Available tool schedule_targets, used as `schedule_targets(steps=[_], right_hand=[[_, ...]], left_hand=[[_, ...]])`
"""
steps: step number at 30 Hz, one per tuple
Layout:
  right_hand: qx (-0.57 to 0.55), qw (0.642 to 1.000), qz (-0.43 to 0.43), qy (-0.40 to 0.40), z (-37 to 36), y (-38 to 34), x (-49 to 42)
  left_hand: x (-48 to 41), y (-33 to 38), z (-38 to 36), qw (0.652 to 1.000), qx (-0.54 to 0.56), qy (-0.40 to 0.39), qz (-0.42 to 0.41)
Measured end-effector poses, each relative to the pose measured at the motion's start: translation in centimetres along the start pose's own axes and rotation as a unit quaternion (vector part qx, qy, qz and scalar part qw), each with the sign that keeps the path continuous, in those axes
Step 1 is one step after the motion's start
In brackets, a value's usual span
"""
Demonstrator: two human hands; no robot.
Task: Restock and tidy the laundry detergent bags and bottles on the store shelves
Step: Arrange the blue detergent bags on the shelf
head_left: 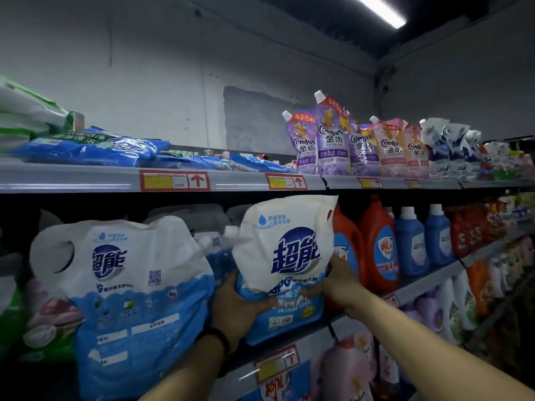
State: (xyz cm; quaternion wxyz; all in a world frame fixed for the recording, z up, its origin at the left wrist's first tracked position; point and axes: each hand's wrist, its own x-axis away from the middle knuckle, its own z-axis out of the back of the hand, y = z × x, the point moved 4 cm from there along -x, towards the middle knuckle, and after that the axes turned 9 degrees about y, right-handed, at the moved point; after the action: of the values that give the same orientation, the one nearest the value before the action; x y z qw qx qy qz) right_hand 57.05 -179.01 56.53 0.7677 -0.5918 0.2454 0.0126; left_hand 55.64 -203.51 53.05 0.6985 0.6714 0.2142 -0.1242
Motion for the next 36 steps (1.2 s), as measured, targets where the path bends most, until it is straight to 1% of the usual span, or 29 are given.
schedule_targets(steps=[2, 4, 8, 10, 12, 14, 15, 16, 17, 18, 20, 22, 24, 26, 27, 28, 30, 31, 33, 34, 35, 36], right_hand=[[0.020, 1.000, 0.009, -0.005, -0.9, 1.0, -1.6], [0.036, 0.999, 0.006, 0.009, -1.6, 2.7, -2.8], [-0.011, 0.998, -0.062, 0.003, -1.7, 5.7, -2.8], [0.014, 0.997, -0.059, 0.047, -1.8, 6.6, -3.0], [0.074, 0.987, -0.029, 0.138, -2.5, 6.3, -2.0], [0.143, 0.965, 0.041, 0.216, -4.5, 5.3, 0.7], [0.160, 0.954, 0.092, 0.238, -6.0, 4.6, 2.4], [0.183, 0.942, 0.143, 0.243, -7.4, 3.9, 4.1], [0.227, 0.930, 0.179, 0.228, -8.9, 3.5, 5.2], [0.284, 0.920, 0.186, 0.196, -10.2, 3.3, 5.8], [0.373, 0.905, 0.155, 0.130, -11.2, 4.5, 5.4], [0.387, 0.902, 0.162, 0.101, -10.6, 5.6, 4.7], [0.369, 0.909, 0.176, 0.081, -9.8, 6.0, 4.5], [0.357, 0.915, 0.178, 0.054, -9.5, 5.9, 4.3], [0.356, 0.918, 0.171, 0.041, -9.6, 5.8, 4.3], [0.359, 0.919, 0.161, 0.032, -9.7, 5.6, 4.4], [0.380, 0.914, 0.142, 0.022, -9.9, 5.0, 4.6], [0.391, 0.911, 0.129, 0.016, -10.0, 4.8, 4.7], [0.407, 0.909, 0.094, -0.006, -9.9, 4.2, 4.4], [0.411, 0.908, 0.071, -0.021, -9.8, 3.9, 4.2], [0.415, 0.908, 0.047, -0.038, -9.6, 3.6, 3.8], [0.423, 0.904, 0.024, -0.055, -9.4, 3.2, 3.5]], left_hand=[[-1.0, -1.8, -0.8, 1.000, -0.014, 0.015, -0.010], [-1.5, -3.6, -1.6, 1.000, -0.026, 0.014, -0.010], [-2.2, -4.7, -2.3, 0.998, -0.055, -0.011, -0.013], [-2.6, -4.4, -2.6, 0.997, -0.075, -0.022, -0.021], [-2.9, -4.3, -2.8, 0.995, -0.094, -0.022, -0.031], [-3.2, -4.5, -3.1, 0.993, -0.112, -0.017, -0.033], [-3.4, -4.6, -3.2, 0.992, -0.119, -0.010, -0.030], [-3.5, -4.7, -3.3, 0.992, -0.122, 0.001, -0.020], [-3.6, -4.8, -3.3, 0.992, -0.127, 0.011, -0.008], [-3.7, -5.0, -3.2, 0.991, -0.136, 0.019, 0.003], [-3.6, -5.6, -3.2, 0.985, -0.167, 0.033, 0.008], [-1.9, -5.1, -2.9, 0.979, -0.198, 0.046, 0.009], [0.4, -4.5, -2.4, 0.964, -0.259, 0.053, -0.019], [2.4, -3.7, -2.0, 0.934, -0.348, 0.024, -0.078], [3.2, -3.3, -1.8, 0.907, -0.405, 0.002, -0.112], [4.0, -2.8, -1.3, 0.865, -0.481, -0.018, -0.139], [5.1, -1.7, -0.4, 0.745, -0.637, -0.061, -0.188], [5.5, -1.5, 0.3, 0.691, -0.687, -0.087, -0.208], [6.0, -1.3, 1.9, 0.596, -0.759, -0.130, -0.227], [6.2, -1.4, 2.6, 0.562, -0.782, -0.145, -0.228], [6.3, -1.5, 3.3, 0.552, -0.789, -0.152, -0.222], [6.5, -1.3, 3.9, 0.569, -0.778, -0.150, -0.219]])
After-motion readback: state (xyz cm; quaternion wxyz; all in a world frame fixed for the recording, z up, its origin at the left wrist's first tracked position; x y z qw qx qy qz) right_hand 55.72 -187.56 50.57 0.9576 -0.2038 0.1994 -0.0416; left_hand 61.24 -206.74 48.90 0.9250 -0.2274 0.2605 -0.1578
